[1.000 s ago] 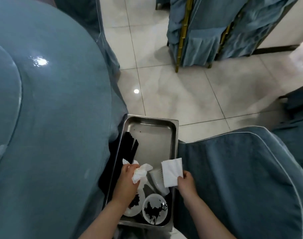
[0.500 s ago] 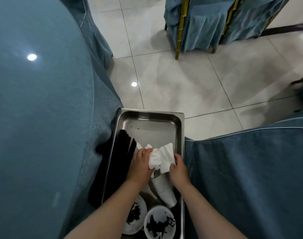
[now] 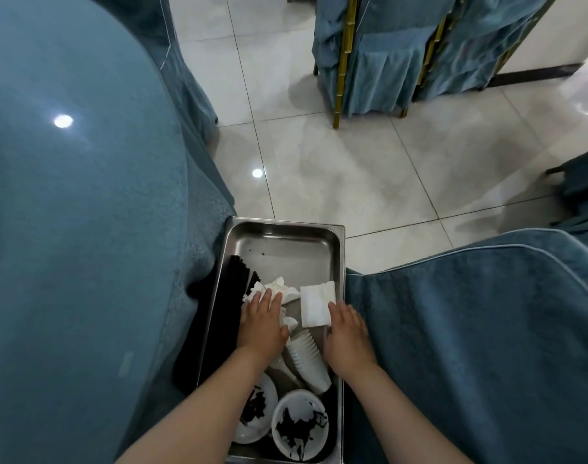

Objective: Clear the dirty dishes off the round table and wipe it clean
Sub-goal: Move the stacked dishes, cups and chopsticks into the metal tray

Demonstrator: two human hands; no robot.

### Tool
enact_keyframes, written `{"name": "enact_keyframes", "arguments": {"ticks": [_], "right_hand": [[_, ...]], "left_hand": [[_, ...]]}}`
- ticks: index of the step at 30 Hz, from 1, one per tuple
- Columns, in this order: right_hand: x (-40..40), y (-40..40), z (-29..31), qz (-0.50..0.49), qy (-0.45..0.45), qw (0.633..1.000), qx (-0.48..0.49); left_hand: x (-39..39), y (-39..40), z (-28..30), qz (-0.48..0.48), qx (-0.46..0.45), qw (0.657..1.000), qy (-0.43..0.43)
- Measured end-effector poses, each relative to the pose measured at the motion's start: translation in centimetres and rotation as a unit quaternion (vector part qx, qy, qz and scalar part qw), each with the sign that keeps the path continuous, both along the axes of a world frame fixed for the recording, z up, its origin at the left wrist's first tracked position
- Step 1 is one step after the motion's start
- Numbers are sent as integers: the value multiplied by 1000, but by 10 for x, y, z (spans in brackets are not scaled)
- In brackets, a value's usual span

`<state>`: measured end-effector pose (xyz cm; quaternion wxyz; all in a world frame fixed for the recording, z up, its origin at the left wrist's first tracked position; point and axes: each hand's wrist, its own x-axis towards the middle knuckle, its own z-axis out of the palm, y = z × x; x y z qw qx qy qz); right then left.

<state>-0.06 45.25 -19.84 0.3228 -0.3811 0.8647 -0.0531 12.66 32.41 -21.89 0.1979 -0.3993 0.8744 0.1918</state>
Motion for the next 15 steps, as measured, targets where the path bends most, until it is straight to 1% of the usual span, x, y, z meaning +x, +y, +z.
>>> {"name": "enact_keyframes", "arguments": {"ticks": [3,7,9,11,15], "right_hand": [[1,7,41,16,1,1000,-10],[9,17,97,1,-8,998,-61],[16,22,123,4,5,996,-86],[23,25,147,7,6,994,-109],[40,27,192,55,2,990,-128]], "left_hand": [[6,7,36,2,6,999,41],[26,23,80,3,49,992,112],[40,34,103,-7,41,989,142],[53,42,127,15,34,984,174],[82,58,185,56,-8,972,228]]}}
